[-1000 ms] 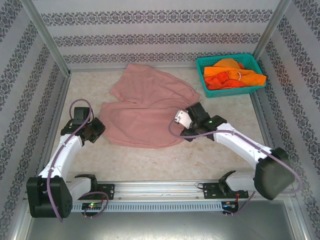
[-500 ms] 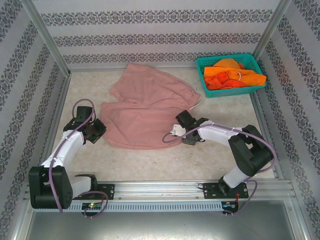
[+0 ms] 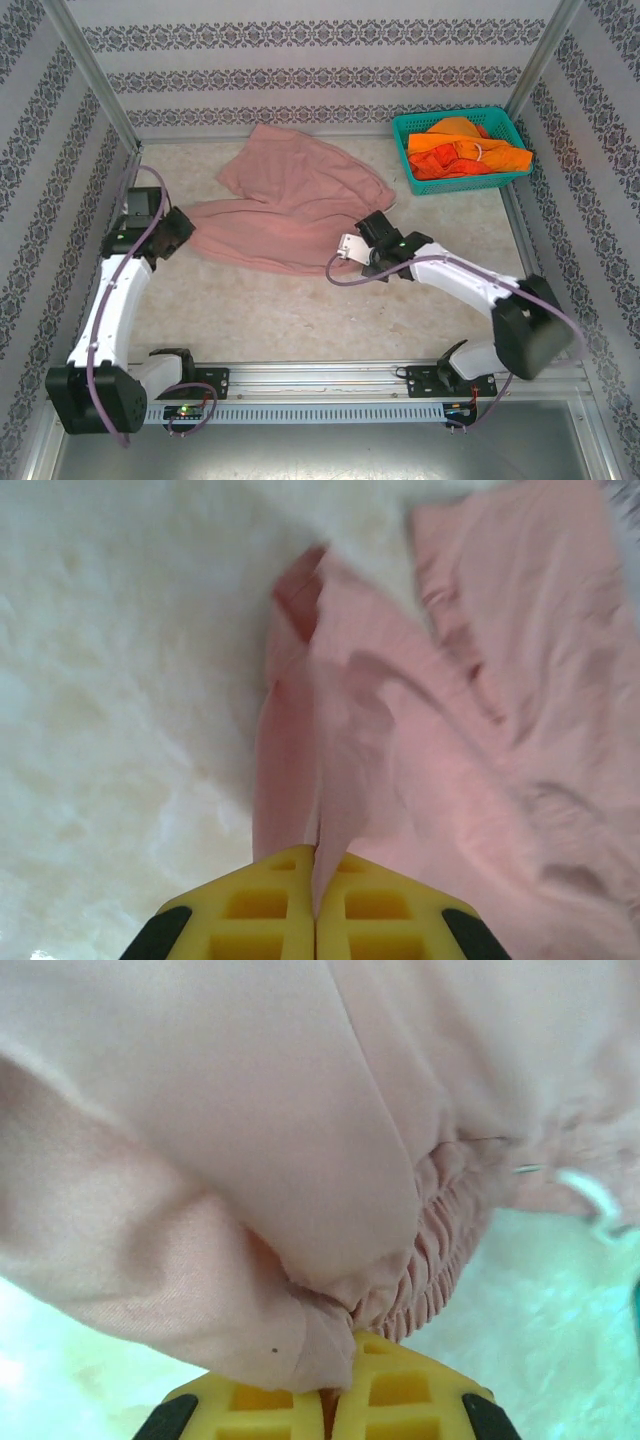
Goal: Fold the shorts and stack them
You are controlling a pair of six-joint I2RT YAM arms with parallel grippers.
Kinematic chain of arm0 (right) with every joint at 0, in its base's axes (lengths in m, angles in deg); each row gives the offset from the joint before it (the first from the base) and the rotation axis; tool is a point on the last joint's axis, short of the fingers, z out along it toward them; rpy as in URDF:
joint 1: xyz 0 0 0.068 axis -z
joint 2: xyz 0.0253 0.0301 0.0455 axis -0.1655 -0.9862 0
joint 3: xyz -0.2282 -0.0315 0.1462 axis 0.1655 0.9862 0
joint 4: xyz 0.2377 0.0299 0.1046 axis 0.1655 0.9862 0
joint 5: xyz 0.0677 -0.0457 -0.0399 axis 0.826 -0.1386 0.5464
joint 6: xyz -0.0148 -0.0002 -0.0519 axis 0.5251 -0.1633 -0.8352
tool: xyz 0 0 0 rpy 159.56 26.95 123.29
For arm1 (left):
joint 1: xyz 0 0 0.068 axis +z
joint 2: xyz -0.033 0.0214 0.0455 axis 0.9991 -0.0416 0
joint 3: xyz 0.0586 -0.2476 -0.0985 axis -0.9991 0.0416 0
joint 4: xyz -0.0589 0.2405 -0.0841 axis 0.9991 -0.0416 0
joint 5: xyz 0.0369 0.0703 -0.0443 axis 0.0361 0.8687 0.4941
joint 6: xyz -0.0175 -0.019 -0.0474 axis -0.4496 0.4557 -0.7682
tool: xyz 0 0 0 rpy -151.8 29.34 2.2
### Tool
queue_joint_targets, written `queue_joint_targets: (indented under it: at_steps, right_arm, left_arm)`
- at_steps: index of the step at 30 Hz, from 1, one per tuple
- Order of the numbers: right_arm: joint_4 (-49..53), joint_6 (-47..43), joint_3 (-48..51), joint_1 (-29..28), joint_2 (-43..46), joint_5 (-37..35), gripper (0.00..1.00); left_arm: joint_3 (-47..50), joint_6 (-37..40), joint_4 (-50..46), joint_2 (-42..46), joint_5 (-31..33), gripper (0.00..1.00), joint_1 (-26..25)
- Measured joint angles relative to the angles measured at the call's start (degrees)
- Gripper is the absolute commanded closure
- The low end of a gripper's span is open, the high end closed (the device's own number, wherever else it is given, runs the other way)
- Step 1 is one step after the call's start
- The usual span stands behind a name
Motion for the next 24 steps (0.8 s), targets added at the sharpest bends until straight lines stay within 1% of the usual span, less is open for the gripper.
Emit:
queue_joint_targets:
  at_steps: [5,8,11,15,20,24]
  right_arm:
    - [7.4,2.8,-4.5,-1.7,8.2,7.8,1.00]
    - [12.7,5.0,-6.8,-1.7,9.9,12.6,1.00]
    - [16.9,7.5,-8.5,-1.6,10.1,17.2,1.00]
    - [20.1,11.0,-10.4,0.4,10.0,23.9,1.00]
    - [20.8,15.6,-13.2,7.1,8.0,31.3,1.00]
    - [20.1,18.9,-14.8,12.4,3.4,35.6,1.00]
  left_arm:
    - [-11.1,3.8,-6.6,2.5,4.7,1.00,0.5]
    - [-16.8,5.8,-9.7,1.8,6.6,1.00,0.5]
    - [-23.1,7.7,-12.5,-1.0,7.5,1.00,0.5]
    - [-31.1,9.7,-13.5,-7.5,7.5,1.00,0.5]
    - [-42.0,11.6,-14.0,-19.5,6.3,1.00,0.4]
    - [-50.4,12.3,-14.2,-30.9,5.4,1.00,-0.8]
